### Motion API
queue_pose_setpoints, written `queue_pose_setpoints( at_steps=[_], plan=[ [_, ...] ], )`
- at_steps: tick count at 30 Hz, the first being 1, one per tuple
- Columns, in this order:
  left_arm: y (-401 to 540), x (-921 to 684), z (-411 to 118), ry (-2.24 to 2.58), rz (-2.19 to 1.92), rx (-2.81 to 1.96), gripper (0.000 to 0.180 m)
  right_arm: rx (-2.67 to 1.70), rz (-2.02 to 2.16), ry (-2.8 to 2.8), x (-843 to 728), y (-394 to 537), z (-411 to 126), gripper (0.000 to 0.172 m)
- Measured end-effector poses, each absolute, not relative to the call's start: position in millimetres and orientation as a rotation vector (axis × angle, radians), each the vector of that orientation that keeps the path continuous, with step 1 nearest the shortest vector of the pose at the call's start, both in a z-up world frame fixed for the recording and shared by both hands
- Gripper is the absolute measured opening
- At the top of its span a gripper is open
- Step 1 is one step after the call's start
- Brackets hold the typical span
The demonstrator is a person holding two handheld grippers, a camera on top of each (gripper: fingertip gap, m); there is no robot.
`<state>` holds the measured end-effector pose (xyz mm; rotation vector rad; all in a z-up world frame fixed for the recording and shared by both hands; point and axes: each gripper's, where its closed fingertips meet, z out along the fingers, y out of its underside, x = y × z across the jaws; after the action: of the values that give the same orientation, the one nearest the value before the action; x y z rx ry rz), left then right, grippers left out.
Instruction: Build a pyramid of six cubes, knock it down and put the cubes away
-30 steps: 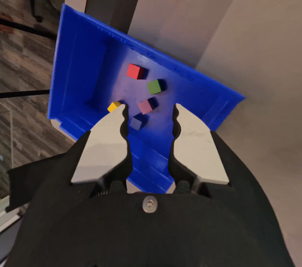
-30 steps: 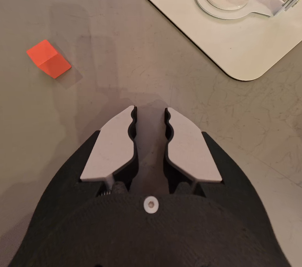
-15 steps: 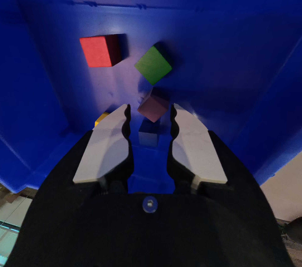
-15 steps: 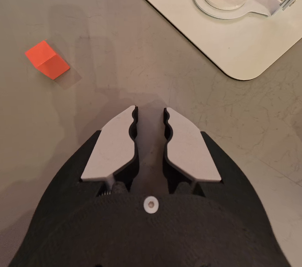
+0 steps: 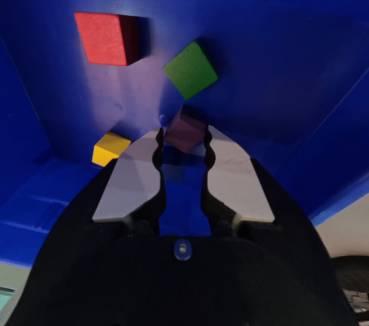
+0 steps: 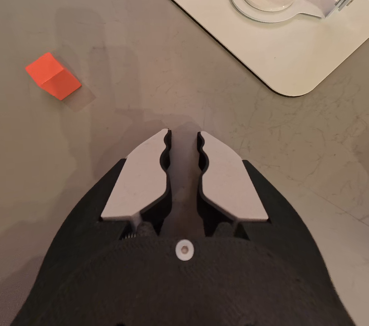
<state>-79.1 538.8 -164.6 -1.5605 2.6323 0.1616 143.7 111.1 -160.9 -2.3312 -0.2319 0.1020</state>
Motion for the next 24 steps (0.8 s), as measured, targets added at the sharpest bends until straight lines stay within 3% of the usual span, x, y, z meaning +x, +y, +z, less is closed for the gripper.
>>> queue_pose_setpoints(
  at_steps=[4, 9, 16, 24],
  plan=[
    [536.0, -81.3, -155.7, 2.538, 0.152, -1.660, 0.039, -2.331, 0.101, -0.230, 143.6, 111.1, -160.8, 0.024],
    [516.3, -81.2, -107.7, 2.362, 0.127, -1.704, 0.038, -2.331, 0.101, -0.228, 143.7, 110.9, -160.8, 0.024],
    [420.9, -82.5, -47.5, 2.258, -0.052, -1.682, 0.038, -2.331, 0.101, -0.230, 143.6, 110.9, -160.8, 0.024],
    [264.7, -62.2, -95.1, 2.405, -0.263, -1.696, 0.038, -2.332, 0.103, -0.235, 143.4, 110.8, -160.9, 0.024]
  ],
)
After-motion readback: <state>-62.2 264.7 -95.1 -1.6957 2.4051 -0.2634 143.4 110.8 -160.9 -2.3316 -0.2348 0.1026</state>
